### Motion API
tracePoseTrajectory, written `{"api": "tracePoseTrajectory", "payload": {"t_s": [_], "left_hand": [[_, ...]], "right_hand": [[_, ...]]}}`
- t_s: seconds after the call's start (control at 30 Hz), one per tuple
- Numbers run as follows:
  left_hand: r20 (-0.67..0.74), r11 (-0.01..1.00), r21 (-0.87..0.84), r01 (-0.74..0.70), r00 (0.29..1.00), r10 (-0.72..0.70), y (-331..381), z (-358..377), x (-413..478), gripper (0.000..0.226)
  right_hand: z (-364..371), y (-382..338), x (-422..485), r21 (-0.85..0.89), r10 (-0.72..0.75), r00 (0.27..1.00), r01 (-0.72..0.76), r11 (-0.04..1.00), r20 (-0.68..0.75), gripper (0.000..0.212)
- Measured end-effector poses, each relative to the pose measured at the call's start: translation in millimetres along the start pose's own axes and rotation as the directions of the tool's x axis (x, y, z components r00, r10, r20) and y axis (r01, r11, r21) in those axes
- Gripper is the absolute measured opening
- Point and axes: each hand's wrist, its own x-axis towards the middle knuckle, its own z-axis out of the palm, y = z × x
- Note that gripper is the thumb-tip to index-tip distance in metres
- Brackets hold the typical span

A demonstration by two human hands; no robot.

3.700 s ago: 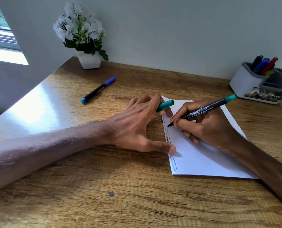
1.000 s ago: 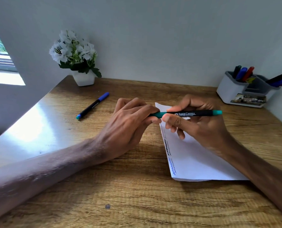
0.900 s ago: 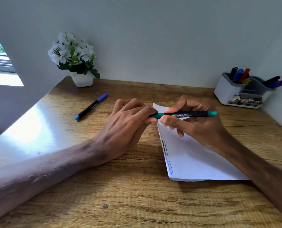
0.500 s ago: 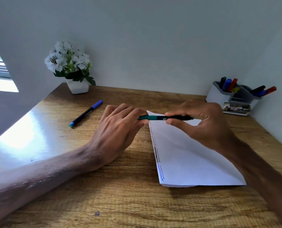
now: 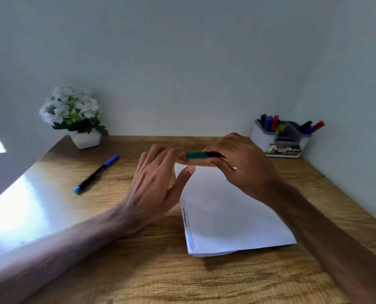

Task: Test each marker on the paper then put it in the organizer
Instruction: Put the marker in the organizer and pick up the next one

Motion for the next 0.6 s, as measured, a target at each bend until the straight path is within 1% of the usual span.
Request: {"api": "tracePoseTrajectory", "payload": {"t_s": [0.07, 0.13, 0.23, 0.33, 0.4, 0.5, 0.6], "left_hand": [[-0.022, 0.998, -0.064, 0.006, 1.0, -0.007, 9.9, 1.4, 7.4, 0.03], [0.006, 0.997, -0.077, -0.018, 1.0, 0.018, 20.6, 5.7, 18.6, 0.027], [0.143, 0.996, -0.086, -0.032, 0.989, 0.044, 38.3, 18.7, 38.8, 0.02], [0.309, 0.992, -0.122, -0.019, 0.949, 0.056, 58.0, 36.3, 55.7, 0.019], [0.413, 0.992, -0.124, -0.02, 0.908, 0.07, 68.7, 49.9, 64.4, 0.023], [0.541, 0.994, -0.107, 0.014, 0.84, 0.047, 79.3, 66.3, 73.9, 0.029], [0.639, 0.997, -0.075, 0.029, 0.769, 0.026, 81.7, 78.3, 78.4, 0.032]], "right_hand": [[-6.5, 11.3, -1.7, -0.031, 0.097, 0.994, -0.099, 0.995, -0.057, 0.023], [-15.5, 23.9, -3.8, -0.001, 0.223, 0.97, -0.224, 0.975, -0.094, 0.027], [-29.8, 42.1, -9.4, 0.095, 0.359, 0.912, -0.347, 0.933, -0.198, 0.036], [-45.6, 56.3, -13.9, 0.215, 0.475, 0.822, -0.426, 0.879, -0.313, 0.049], [-55.5, 65.2, -18.1, 0.266, 0.515, 0.768, -0.443, 0.856, -0.38, 0.058], [-67.0, 82.4, -25.2, 0.249, 0.505, 0.719, -0.441, 0.862, -0.477, 0.066], [-72.7, 101.9, -31.8, 0.213, 0.503, 0.674, -0.468, 0.857, -0.541, 0.062]]}}
